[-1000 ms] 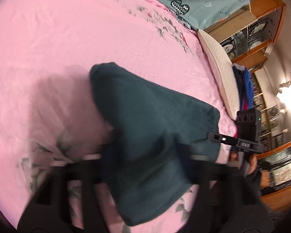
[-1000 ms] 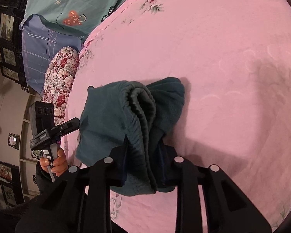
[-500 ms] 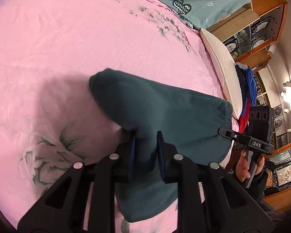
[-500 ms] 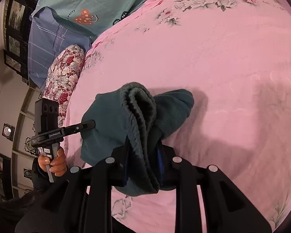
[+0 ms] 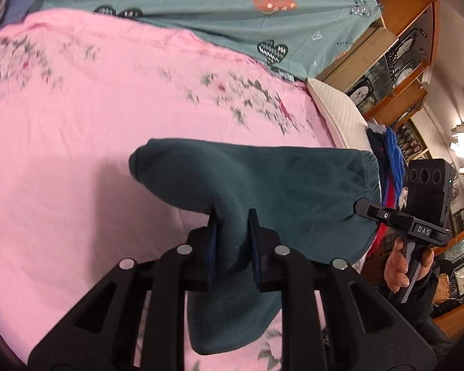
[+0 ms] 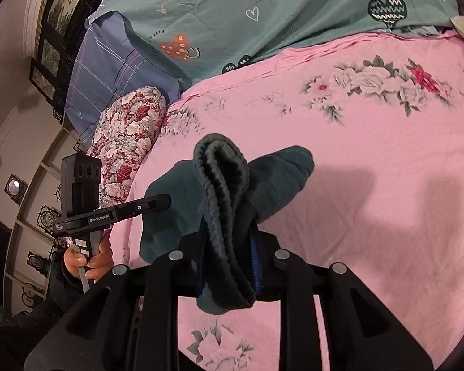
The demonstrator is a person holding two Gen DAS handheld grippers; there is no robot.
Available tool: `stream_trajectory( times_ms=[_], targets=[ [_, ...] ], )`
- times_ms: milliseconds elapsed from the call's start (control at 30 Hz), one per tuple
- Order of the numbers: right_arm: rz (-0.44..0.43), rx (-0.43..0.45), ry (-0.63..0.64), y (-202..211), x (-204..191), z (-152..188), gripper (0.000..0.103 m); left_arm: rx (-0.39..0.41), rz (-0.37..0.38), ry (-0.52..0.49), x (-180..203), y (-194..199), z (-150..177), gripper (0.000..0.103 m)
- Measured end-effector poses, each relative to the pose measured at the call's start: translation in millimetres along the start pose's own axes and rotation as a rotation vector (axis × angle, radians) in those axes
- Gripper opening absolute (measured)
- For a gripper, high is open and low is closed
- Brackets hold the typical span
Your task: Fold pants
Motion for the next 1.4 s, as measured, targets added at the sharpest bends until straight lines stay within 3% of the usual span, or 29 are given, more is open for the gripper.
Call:
stream_trajectory(
  times_ms=[133,233,400,433,467,500,567,600,633,700,733,800,900,967,1033,1067,1167,1233,1400],
  targets=[
    [-0.011,0.010,0.034,-27,-21,-62,0.023,0.056,-0.040,-0.018,-21,3,-70,0.018],
    [-0.025,0.043,0.059,-53,-36,-127,0.023,0.101,-0.075,-0.033,-46,-3,-131,0.017],
    [0.010,0.090,0.058,-128,-23,-225,0.025,0.125,-0.154,-0.030,-126,-53,-210,0.018],
    [0.043,0.091,0.052,-147,-14,-237,0.034,0.112,-0.175,-0.014,-148,-69,-217,0.028],
    [0.135,0.070,0.048,-177,3,-249,0.045,0.078,-0.205,0.002,-173,-88,-220,0.037],
    [0.249,0.048,0.036,-202,21,-256,0.045,0.031,-0.268,0.045,-204,-107,-218,0.048],
    [0.406,0.031,-0.053,-232,66,-256,0.045,-0.031,-0.336,0.112,-242,-120,-202,0.048],
    [0.408,0.041,-0.081,-233,79,-252,0.045,-0.024,-0.347,0.120,-249,-115,-194,0.048],
    [0.391,0.073,-0.095,-226,86,-248,0.045,-0.007,-0.362,0.116,-250,-106,-189,0.050],
    [0.404,0.161,-0.068,-206,82,-242,0.045,0.041,-0.372,0.091,-242,-87,-182,0.066],
    [0.397,0.198,-0.049,-198,77,-241,0.045,0.065,-0.392,0.064,-232,-79,-181,0.070],
    [0.338,0.217,-0.011,-189,57,-244,0.045,0.090,-0.416,-0.027,-201,-76,-183,0.078],
    [0.290,0.145,0.043,-209,31,-250,0.044,0.014,-0.517,-0.106,-168,-102,-185,0.080],
    [0.345,0.087,0.025,-237,31,-256,0.043,-0.079,-0.550,-0.091,-169,-135,-181,0.080],
    [0.422,0.028,-0.062,-263,57,-262,0.041,-0.136,-0.594,-0.087,-180,-157,-172,0.080],
    [0.422,0.049,-0.075,-264,59,-264,0.041,-0.143,-0.593,-0.075,-184,-161,-169,0.081],
    [0.363,0.092,-0.071,-240,45,-260,0.041,-0.096,-0.555,-0.029,-180,-136,-170,0.079],
    [0.335,0.151,0.005,-204,21,-250,0.041,-0.011,-0.557,-0.032,-161,-100,-169,0.080],
    [0.346,0.241,0.089,-98,-31,-192,0.045,0.193,-0.564,-0.084,-81,2,-126,0.101]
  ],
)
Point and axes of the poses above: each gripper's, at about its wrist camera, not at the fingertips, and y roughly against the way its jaws point, x to its right, z to its underside, the point moved 1 cm from there along -y, roughly the way its jaws point, and after that the axes turned 9 degrees about -y, right-handed, at the moved point
